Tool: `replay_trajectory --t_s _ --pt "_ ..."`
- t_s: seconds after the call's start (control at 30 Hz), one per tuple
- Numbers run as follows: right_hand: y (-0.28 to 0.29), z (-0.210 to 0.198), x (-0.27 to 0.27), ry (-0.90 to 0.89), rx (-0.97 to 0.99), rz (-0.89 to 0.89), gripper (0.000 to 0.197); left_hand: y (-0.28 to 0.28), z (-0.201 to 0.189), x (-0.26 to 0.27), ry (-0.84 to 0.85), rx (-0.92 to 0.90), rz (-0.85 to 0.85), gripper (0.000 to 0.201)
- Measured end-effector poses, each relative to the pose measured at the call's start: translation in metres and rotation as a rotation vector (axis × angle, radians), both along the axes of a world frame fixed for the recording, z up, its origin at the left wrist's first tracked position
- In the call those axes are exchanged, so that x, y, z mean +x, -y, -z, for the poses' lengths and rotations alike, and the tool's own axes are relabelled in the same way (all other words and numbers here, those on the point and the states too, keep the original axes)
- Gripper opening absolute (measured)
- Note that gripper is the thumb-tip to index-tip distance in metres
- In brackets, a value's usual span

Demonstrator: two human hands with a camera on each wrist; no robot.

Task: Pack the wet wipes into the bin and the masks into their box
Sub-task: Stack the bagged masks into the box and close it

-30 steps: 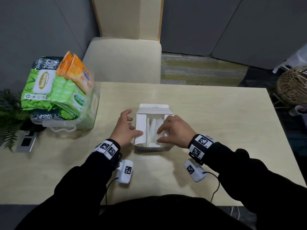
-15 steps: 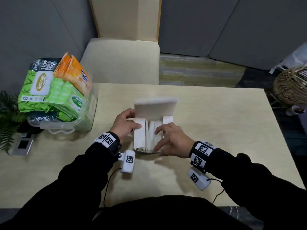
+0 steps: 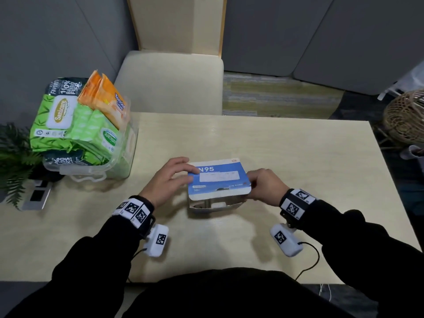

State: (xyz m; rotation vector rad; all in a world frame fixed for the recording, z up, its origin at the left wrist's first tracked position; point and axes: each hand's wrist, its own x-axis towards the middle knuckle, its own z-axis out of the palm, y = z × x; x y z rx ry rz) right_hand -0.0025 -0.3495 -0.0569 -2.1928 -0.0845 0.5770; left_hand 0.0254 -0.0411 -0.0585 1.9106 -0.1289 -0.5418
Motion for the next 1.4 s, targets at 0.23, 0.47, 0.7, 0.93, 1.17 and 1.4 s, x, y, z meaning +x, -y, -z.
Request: replay_trajectory --t_s 0.23,0.47,0.7,0.93,1.17,1.4 --pt "0.016 -0.005 -0.01 -0.032 0.206 0.051 0.069 0.004 0.008 -0.02 0.123 0.353 0.288 0.084" --pt "0.004 -0.006 -0.013 0.049 0.093 -0.154 0.063 0.003 0.019 -0.011 0.188 0.296 0.179 0.071" --pt "-0.001 0.017 -0.013 0.246 -0.004 -0.073 0.033 0.005 0.029 -0.009 0.181 0.136 0.114 0.059" --pt "-0.001 0.022 -0.014 0.357 -0.085 -0.115 0.025 0.002 0.041 -0.012 0.138 0.11 0.063 0.049" --pt "-0.022 0.022 -0.003 0.576 -0.25 -0.264 0.035 0.01 0.031 -0.016 0.146 0.131 0.056 0.056" --pt "-0.033 0.033 -0.003 0.658 -0.152 -0.277 0.016 0.03 0.03 -0.037 0.535 0.283 0.079 0.038"
